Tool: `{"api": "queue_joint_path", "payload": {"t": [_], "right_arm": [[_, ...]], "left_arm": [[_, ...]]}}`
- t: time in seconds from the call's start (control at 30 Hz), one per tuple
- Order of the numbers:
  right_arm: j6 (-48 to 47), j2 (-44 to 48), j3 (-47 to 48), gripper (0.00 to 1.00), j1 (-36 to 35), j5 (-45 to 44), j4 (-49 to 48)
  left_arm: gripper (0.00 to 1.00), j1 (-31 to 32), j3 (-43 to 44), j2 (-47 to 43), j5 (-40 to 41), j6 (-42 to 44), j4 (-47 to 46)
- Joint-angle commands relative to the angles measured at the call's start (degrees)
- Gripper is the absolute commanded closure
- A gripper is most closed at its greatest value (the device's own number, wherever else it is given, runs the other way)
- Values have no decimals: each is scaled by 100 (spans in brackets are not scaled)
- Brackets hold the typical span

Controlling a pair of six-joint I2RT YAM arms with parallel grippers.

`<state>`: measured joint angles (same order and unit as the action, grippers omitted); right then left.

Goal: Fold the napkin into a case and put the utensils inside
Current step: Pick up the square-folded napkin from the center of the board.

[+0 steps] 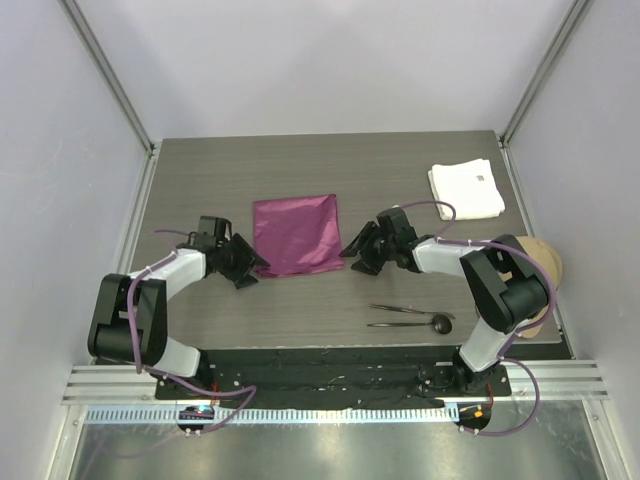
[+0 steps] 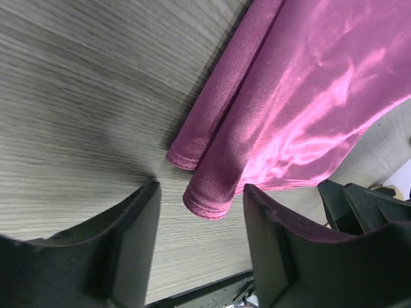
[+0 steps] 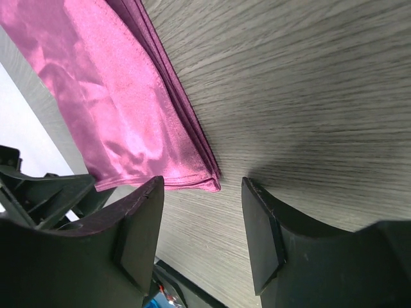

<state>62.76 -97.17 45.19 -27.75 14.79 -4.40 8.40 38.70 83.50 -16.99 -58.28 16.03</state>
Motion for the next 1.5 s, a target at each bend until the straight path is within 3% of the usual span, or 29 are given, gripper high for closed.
{"api": "queue_joint_path", "payload": {"t": [0.0,0.13,0.47,0.67,0.97,1.1,1.47], "right_arm": [[271,-48,-28,43,-82,-362,36],[394,-153,-19,43,-82,-328,10],[702,-83,-151,44,-196,-301,45],[966,-118,-283,50,-328,-213,-95],[809,-408,-239,51,-381,-354,-167],[685,-382,-177,61,-389,-442,-52],[518,-136,-54,76,-389,-538,264]], "left_arm": [[45,56,182,96,-137,18,-293],[53,56,164,70,-146,80,-294],[83,47,68,-80,91,273,-180],[98,47,68,-115,117,308,-136],[96,56,24,-106,-14,282,-232],[96,47,59,-132,12,317,-171],[98,47,182,-238,30,440,-12]]}}
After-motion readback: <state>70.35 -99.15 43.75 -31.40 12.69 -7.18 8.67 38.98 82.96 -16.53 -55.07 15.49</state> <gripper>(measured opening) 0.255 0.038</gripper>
